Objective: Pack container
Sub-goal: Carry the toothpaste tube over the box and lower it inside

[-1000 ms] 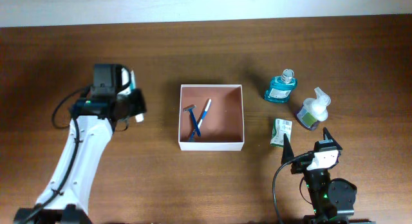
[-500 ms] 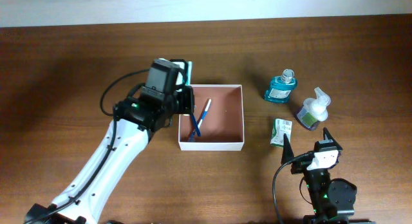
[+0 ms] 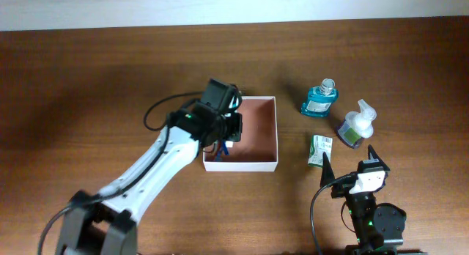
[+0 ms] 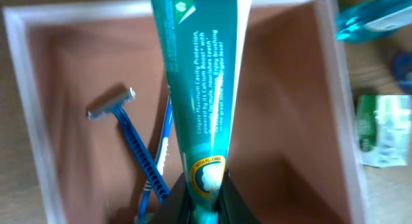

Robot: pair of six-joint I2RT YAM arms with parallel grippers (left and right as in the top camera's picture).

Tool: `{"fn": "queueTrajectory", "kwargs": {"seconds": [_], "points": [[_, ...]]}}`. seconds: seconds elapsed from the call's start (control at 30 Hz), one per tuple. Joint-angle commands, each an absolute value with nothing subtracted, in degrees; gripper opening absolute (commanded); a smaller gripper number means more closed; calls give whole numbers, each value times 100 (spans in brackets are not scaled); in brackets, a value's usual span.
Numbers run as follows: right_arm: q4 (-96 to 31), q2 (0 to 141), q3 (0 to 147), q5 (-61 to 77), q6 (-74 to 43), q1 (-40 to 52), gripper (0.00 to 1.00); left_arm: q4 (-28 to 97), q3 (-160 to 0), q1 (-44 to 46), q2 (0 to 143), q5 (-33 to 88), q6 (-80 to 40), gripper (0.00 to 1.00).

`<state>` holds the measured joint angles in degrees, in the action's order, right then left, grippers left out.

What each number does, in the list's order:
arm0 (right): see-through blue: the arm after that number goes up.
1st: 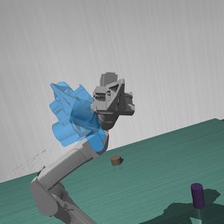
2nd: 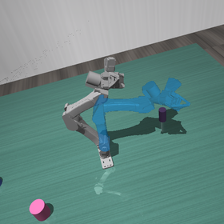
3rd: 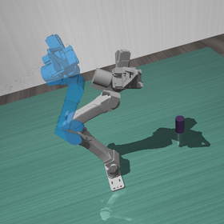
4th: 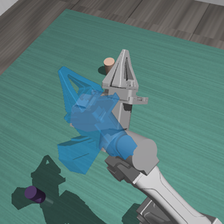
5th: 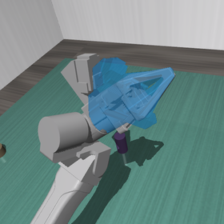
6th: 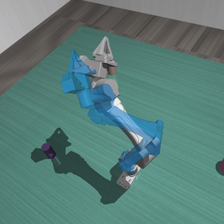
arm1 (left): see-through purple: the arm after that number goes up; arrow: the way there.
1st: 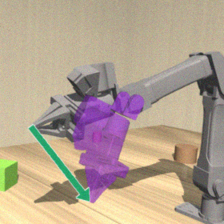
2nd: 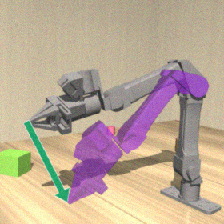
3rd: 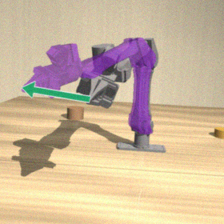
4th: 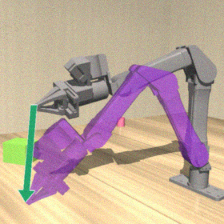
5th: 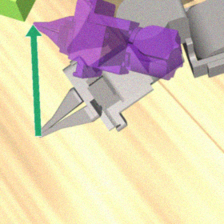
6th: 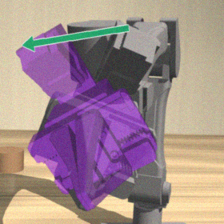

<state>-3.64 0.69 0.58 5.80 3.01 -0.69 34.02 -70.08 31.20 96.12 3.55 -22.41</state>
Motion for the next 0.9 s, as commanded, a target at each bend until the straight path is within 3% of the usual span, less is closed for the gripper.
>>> {"fn": "queueTrajectory", "kwargs": {"seconds": [0.0,0.53,0.87], "points": [[-395,21,32,552,270,-38,99,3457,-7109,3162,9732,-108,-2615,1],[-395,21,32,552,270,-38,99,3802,-7109,3304,9806,-1313,-2912,1],[-395,21,32,552,270,-38,99,3859,-7107,3487,10001,-1343,-2934,1]]}}
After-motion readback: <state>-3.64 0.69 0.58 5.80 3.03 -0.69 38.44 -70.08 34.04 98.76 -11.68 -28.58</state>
